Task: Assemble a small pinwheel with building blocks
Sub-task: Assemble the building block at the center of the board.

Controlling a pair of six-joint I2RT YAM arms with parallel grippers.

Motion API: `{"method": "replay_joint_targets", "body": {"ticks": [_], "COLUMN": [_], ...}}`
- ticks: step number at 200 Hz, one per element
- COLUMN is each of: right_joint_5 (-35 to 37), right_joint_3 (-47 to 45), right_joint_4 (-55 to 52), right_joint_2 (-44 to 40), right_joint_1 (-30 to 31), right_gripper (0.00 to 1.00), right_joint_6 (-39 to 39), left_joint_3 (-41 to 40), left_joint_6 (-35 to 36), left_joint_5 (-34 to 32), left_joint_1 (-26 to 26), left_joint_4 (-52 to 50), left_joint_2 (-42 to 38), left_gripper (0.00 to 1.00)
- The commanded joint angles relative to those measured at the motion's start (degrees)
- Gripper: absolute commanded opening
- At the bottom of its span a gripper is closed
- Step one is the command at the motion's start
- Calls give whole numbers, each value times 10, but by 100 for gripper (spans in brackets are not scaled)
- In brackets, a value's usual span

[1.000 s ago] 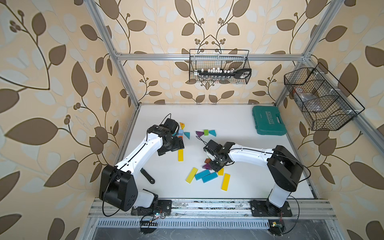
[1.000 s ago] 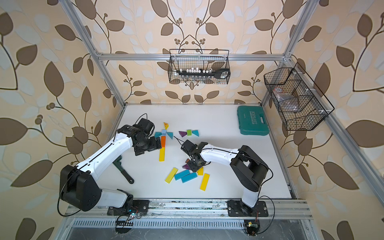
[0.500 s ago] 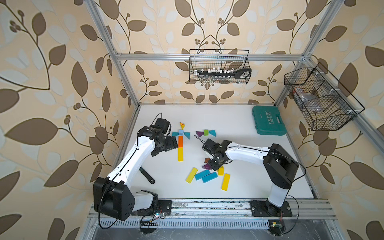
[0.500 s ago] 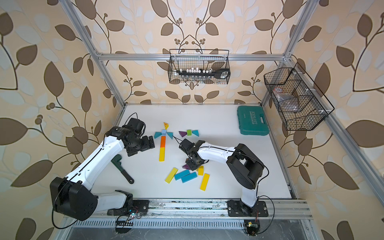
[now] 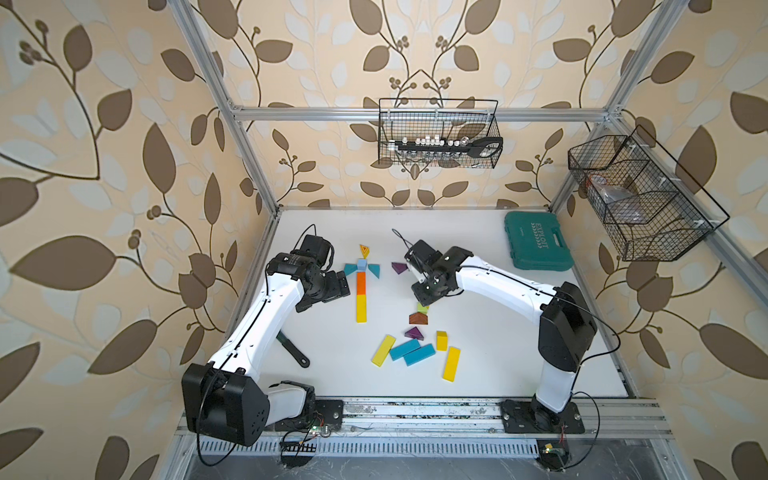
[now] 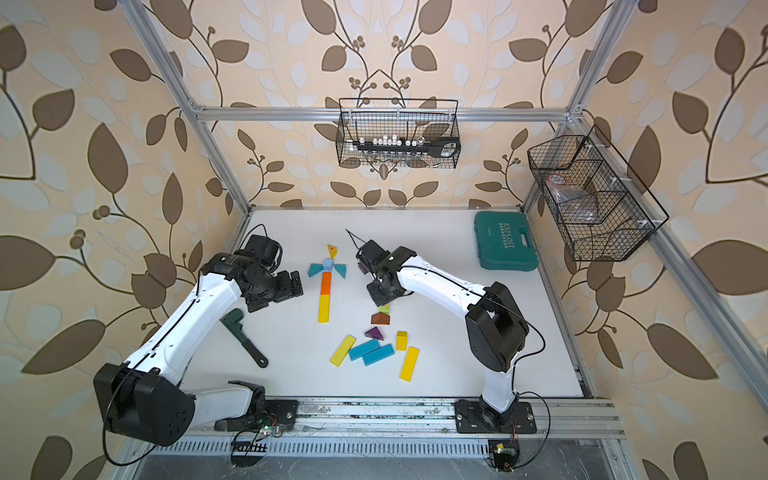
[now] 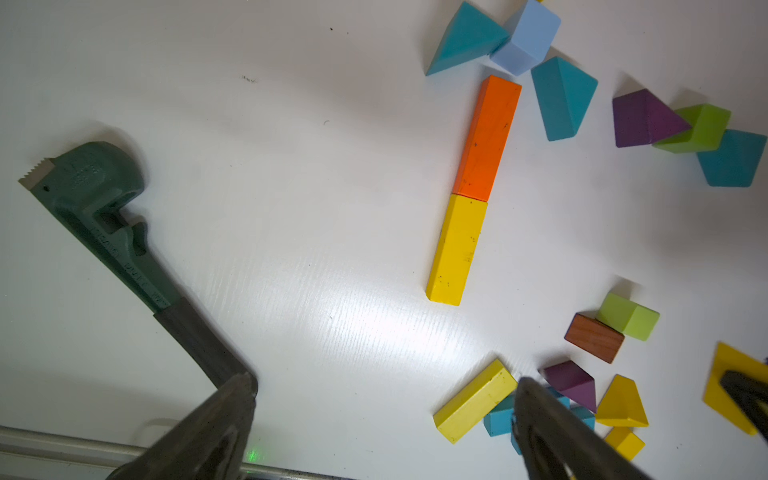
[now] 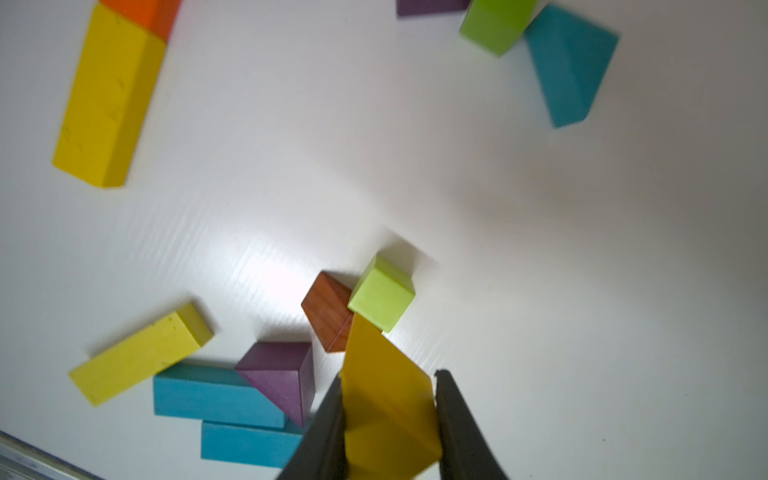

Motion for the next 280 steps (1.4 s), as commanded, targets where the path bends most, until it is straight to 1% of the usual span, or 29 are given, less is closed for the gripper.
{"method": "replay_joint_targets", "body": {"ticks": [1, 14, 47, 60, 78, 97, 107, 133, 164, 182, 239, 280], "right_joint_5": [29, 38, 60, 61, 54, 56, 67, 67, 69, 49, 49, 27], "right_joint_3": [98, 169, 336, 382, 414, 420, 422, 422, 422, 421, 424, 431], "right_joint_4": [-23, -35, -65, -66, -40, 4, 17, 42, 60, 70, 93, 98], "right_joint_2": [74, 124, 238, 275, 306, 320, 325, 333, 342, 348, 370, 385], "right_joint_1": [-17, -38, -54, -60, -65, -66, -66, -72, -82, -90, -97, -106], "right_gripper": [5, 5, 5, 5, 5, 5, 5, 5, 5, 5, 5, 7], "right_joint_6": [32, 35, 28, 27, 20, 11, 10, 11, 7, 7, -19, -19], "left_joint_3": [14, 10, 7, 6, 3, 1, 0, -4, -5, -5, -6, -6], "left_joint_6": [19, 20, 22, 22, 24, 25, 25, 26, 27, 27, 26, 25], "left_joint_5": [13, 15, 22, 22, 30, 39, 41, 44, 50, 53, 57, 57], "left_joint_1": [7, 8, 8, 10, 14, 23, 26, 29, 33, 34, 36, 36], "left_joint_4": [-11, -8, -7, -7, -2, 0, 0, 3, 4, 5, 5, 4], "left_joint_2": [-8, -7, 2, 4, 6, 7, 8, 7, 13, 17, 26, 29], "left_gripper": [99, 99, 99, 99, 99, 99, 99, 99, 99, 99, 99, 99]}}
